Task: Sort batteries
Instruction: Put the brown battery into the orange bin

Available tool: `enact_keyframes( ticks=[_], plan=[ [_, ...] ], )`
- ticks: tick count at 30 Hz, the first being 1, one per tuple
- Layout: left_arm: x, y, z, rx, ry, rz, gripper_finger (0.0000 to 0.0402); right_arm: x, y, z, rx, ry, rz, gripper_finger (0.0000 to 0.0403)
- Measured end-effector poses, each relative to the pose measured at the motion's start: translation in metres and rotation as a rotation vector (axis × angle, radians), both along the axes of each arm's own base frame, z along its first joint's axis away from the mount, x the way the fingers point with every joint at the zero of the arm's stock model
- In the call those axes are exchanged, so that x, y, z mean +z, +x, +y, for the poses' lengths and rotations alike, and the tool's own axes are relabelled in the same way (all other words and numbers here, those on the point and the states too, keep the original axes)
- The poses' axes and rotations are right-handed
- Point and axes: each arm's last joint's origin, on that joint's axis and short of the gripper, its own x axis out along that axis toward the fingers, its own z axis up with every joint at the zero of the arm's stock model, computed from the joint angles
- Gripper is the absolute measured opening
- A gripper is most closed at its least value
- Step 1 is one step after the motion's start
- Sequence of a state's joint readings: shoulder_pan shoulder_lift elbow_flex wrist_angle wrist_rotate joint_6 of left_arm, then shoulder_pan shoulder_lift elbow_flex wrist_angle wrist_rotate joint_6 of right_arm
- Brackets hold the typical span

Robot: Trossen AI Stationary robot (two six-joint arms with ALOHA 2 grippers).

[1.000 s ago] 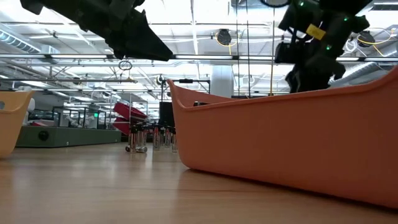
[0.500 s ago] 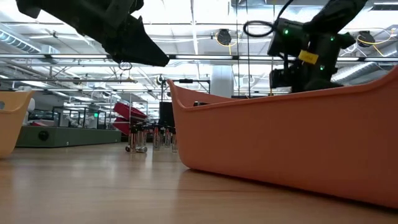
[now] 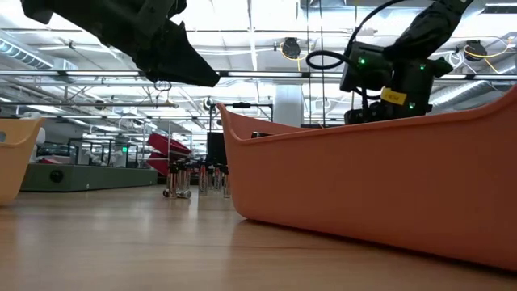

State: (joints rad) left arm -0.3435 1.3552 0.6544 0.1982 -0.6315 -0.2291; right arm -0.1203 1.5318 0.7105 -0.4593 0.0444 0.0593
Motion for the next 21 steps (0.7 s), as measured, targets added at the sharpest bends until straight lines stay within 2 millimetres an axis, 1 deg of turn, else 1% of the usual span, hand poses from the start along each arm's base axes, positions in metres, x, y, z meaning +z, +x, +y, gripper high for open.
enact_keyframes(
  ticks=[3,6,9,12,13,17,21],
  plan=[
    [0.000,0.000,0.000,0.000,0.000,0.000,0.0111,0.000,-0.001,-0.001,-0.006,0.003,0.005,0.0194],
    [0.000,0.000,0.000,0.000,0.000,0.000,0.0111,0.000,-0.001,-0.002,-0.007,0.004,0.008,0.0163],
    [0.000,0.000,0.000,0.000,0.000,0.000,0.0111,0.000,-0.001,-0.002,0.003,0.001,0.012,0.0107],
    [0.000,0.000,0.000,0.000,0.000,0.000,0.0111,0.000,-0.001,-0.002,0.011,-0.002,0.014,0.0032],
    [0.000,0.000,0.000,0.000,0.000,0.000,0.0111,0.000,-0.001,-0.002,0.013,-0.003,0.012,0.0020],
    [0.000,0.000,0.000,0.000,0.000,0.000,0.0111,0.007,0.001,0.001,0.026,-0.021,-0.039,0.0017],
    [0.000,0.000,0.000,0.000,-0.001,-0.001,0.0111,0.032,0.004,0.014,0.083,-0.022,-0.219,0.0016]
  ],
)
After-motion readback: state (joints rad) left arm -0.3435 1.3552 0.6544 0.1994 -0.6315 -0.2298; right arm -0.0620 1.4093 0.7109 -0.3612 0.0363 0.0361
